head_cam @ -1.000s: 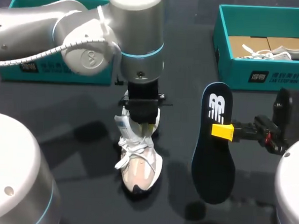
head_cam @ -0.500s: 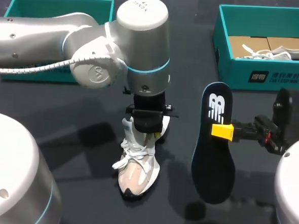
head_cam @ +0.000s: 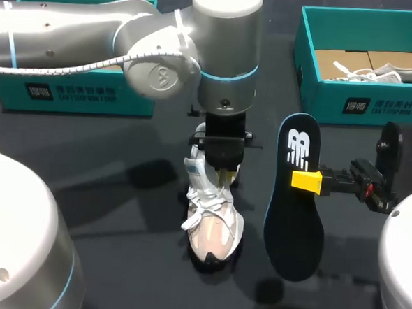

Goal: Take the shoe out of the shoebox, open the shoe tongue, remove and reinsert the insole, then place the shoe into the shoebox

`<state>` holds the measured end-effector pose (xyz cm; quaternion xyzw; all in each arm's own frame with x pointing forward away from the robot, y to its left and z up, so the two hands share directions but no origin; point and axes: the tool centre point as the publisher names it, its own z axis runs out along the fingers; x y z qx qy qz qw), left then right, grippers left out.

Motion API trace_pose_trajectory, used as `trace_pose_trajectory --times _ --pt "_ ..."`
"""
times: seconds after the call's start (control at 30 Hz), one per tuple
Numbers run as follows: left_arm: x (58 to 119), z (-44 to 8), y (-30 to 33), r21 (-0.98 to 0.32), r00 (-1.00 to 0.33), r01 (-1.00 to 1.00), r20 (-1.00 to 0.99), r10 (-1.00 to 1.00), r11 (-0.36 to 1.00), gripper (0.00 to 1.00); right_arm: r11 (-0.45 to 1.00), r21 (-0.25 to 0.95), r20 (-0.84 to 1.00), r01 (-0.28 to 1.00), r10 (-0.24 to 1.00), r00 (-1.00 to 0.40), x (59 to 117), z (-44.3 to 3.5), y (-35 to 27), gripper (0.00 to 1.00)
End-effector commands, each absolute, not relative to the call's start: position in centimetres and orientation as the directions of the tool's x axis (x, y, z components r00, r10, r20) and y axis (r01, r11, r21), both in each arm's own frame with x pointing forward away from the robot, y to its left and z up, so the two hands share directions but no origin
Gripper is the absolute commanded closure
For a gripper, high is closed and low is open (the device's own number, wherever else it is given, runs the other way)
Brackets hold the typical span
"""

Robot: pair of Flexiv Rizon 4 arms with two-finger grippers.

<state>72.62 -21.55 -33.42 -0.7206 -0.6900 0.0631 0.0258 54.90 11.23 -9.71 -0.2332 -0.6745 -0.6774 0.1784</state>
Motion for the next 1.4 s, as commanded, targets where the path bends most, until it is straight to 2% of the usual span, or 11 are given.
trace_pose_trajectory --times 0.03,0.4,0.93,1.0,1.07,1.1,1.17,1.23,1.27,1.4 --pt "72.4 -33.4 -21.8 -0.108 0.027 0.994 -0.034 0.999 -0.031 1.0 -0.029 0.831 0.488 0.556 0.516 -0.704 54.1 -9.4 11.1 1.0" --pt "72.5 -35.4 -22.6 -0.103 -0.026 0.994 0.035 0.999 0.029 1.0 -0.029 0.831 0.488 0.556 0.516 -0.704 54.1 -9.4 11.1 1.0" --pt "72.5 -37.7 -23.8 -0.1 0.004 0.995 0.038 0.999 0.0 0.98 -0.029 0.831 0.488 0.556 0.516 -0.704 54.1 -9.4 11.1 1.0" --pt "72.7 -37.2 -23.9 -0.102 -0.003 0.995 0.019 1.0 0.004 0.64 -0.029 0.831 0.488 0.556 0.516 -0.704 54.1 -9.4 11.1 1.0" --pt "73.0 -36.3 -23.9 -0.111 -0.013 0.994 -0.012 1.0 0.012 0.5 -0.029 0.831 0.488 0.556 0.516 -0.704 54.1 -9.4 11.1 1.0" --pt "73.1 -35.8 -23.8 -0.116 -0.016 0.993 -0.026 1.0 0.013 0.3 -0.029 0.831 0.488 0.556 0.516 -0.704 54.1 -9.4 11.1 1.0" --pt "73.4 -34.7 -23.7 -0.124 -0.024 0.992 -0.063 0.998 0.016 0.13 -0.029 0.831 0.488 0.556 0.516 -0.704 54.1 -9.4 11.1 1.0" --pt "73.7 -33.4 -23.4 -0.129 -0.031 0.991 -0.105 0.994 0.018 0.02 -0.029 0.831 0.488 0.556 0.516 -0.704 54.1 -9.4 11.1 1.0" --pt "73.9 -32.6 -23.2 -0.129 -0.032 0.992 -0.132 0.991 0.014 0.0 -0.029 0.831 0.488 0.556 0.516 -0.704 54.1 -9.4 11.1 1.0" --pt "74.4 -28.8 -22.3 -0.145 -0.044 0.989 -0.277 0.96 0.003 0.0 -0.029 0.831 0.488 0.556 0.516 -0.704 54.1 -9.4 11.1 1.0"
